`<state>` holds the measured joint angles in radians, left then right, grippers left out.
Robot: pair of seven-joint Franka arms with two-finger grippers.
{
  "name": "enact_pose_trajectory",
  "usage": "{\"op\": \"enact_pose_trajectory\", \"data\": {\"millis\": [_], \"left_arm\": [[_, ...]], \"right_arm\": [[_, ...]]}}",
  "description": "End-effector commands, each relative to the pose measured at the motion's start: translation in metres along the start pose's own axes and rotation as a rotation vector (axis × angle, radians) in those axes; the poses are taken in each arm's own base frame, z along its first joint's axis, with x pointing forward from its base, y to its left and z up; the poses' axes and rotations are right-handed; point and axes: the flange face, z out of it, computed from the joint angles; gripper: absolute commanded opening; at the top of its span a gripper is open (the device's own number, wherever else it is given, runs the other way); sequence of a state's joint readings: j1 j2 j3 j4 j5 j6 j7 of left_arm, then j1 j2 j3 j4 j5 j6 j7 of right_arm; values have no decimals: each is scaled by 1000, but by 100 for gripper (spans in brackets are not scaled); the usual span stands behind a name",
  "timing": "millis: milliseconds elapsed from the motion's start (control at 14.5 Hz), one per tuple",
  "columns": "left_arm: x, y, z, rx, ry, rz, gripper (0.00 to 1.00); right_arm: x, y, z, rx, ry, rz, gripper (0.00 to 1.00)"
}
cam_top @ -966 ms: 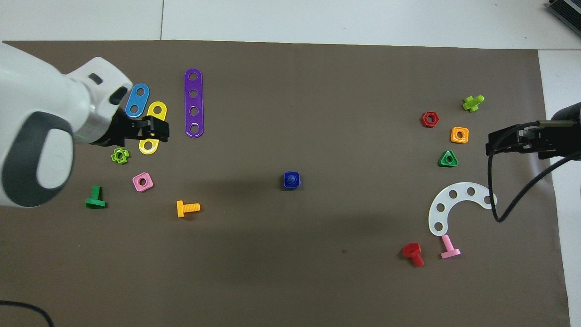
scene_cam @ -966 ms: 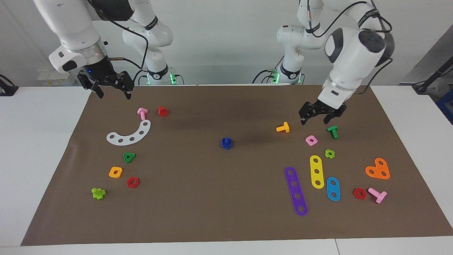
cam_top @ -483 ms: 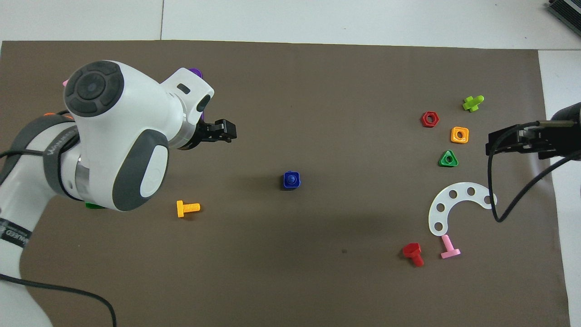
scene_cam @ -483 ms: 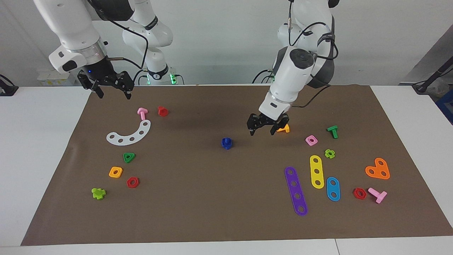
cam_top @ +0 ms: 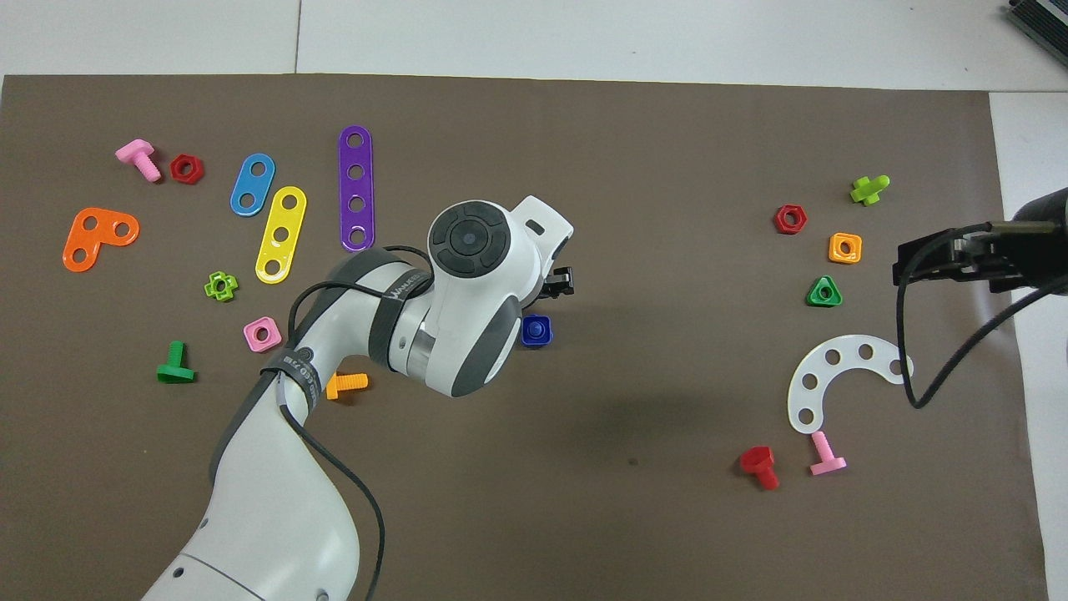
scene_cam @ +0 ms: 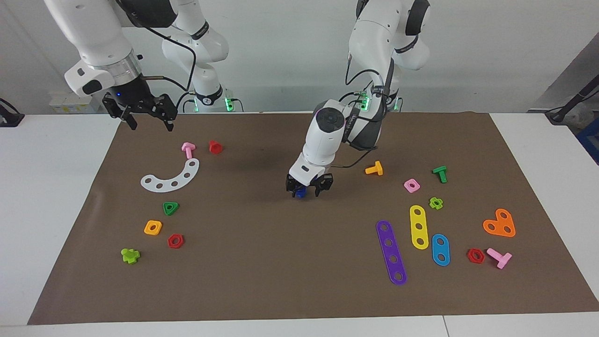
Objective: Unscrew and place screws in storage area
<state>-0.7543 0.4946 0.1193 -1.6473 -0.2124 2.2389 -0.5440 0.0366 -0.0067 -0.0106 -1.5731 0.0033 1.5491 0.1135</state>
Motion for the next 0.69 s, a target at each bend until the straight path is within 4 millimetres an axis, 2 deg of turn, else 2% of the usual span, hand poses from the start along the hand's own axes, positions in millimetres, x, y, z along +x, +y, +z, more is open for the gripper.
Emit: {"op": "enact_pose_trajectory", "data": {"millis": [0,207,621], "left_arm": [[-12,6,6,41,17,54,81],[-23,2,23,84,-3,82,75],[-36,10,27,100,-31,100,64]], "right_arm": [[-6,1,-1,9,-7,-22,100],[-6,1,-1,9,-7,-22,100],[-6,1,0,9,-8,-22,100]]}}
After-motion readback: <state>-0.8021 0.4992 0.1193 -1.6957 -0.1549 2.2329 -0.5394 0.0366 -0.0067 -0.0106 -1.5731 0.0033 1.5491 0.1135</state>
